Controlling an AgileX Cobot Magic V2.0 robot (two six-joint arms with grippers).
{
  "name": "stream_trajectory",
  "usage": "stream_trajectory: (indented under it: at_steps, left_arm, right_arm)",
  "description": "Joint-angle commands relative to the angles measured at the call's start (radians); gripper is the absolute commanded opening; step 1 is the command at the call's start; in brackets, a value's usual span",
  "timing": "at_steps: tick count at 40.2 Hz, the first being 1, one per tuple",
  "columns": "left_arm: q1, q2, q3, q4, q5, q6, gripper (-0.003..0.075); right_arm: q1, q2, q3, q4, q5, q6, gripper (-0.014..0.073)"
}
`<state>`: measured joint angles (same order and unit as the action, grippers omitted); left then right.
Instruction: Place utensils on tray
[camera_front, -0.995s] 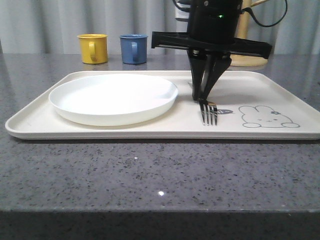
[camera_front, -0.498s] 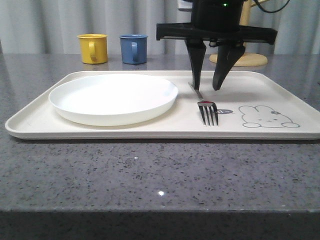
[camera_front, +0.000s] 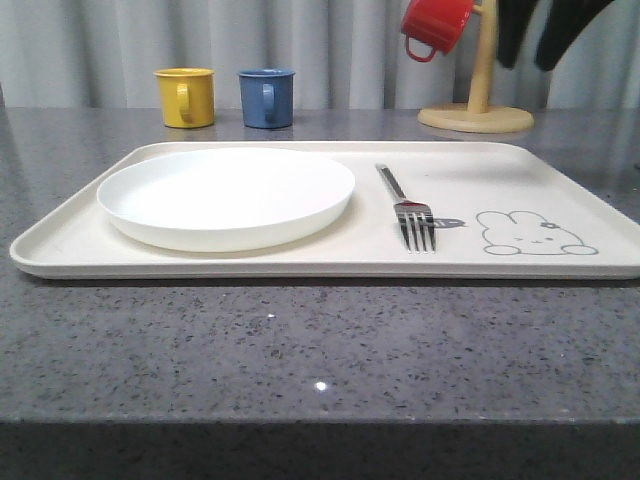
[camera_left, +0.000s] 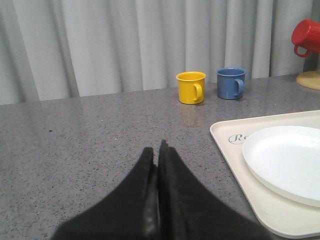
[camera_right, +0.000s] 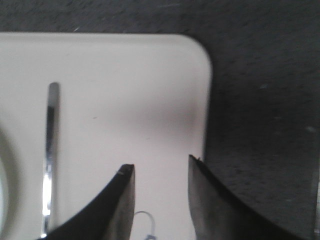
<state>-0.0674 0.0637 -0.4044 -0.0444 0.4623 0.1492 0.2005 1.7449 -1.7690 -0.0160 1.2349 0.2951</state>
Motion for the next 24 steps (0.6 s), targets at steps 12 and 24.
stream_trajectory:
  at_steps: [12, 24]
  left_arm:
    - [-0.007, 0.013, -0.023, -0.01, -0.087, -0.002, -0.0018]
    - [-0.007, 0.013, -0.023, -0.01, -0.087, -0.002, -0.0018]
  right_arm:
    - [-0.286, -0.135, 0.224, -0.003, 0.101, -0.196, 0.0295]
    - [-0.302, -0.111, 0.334, -0.003, 0.045, -0.221, 0.0295]
